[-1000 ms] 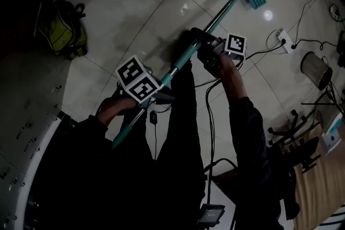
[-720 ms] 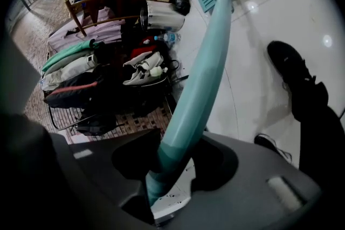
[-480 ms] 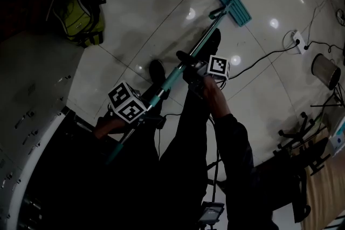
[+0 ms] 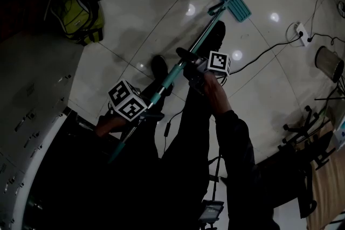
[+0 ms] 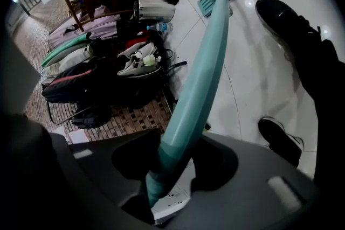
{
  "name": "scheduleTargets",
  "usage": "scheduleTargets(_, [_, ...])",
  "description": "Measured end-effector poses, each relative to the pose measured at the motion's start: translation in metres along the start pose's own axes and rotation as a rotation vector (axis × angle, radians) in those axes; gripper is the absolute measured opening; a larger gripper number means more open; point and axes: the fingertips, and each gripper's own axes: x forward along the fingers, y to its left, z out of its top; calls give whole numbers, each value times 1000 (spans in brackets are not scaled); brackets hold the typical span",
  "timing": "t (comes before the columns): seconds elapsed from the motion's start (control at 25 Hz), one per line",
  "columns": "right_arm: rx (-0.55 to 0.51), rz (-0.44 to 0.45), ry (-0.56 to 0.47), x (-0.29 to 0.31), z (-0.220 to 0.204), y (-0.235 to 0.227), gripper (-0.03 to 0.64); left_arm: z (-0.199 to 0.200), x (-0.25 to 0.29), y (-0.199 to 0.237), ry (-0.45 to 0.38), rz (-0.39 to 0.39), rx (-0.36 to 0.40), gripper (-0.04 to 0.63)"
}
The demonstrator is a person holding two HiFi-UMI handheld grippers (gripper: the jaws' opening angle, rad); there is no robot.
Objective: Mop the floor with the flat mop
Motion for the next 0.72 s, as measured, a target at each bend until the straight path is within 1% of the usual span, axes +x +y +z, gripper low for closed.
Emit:
scheduleTargets(0.16, [-2, -11, -12, -14, 26, 7, 173, 28, 4, -7, -1, -3, 4, 126])
scheduleTargets(0.32, [-1, -11, -27, -36, 70, 21, 173, 75, 4, -17, 8, 8, 27, 127])
scheduleTargets(0.48, [1, -15, -32, -62, 124, 34, 173, 133, 6, -30, 20, 9, 43, 127])
scheduleTargets(0.72, [-16, 5, -38, -104, 220, 63, 173, 236, 10, -50, 33, 21, 72, 127])
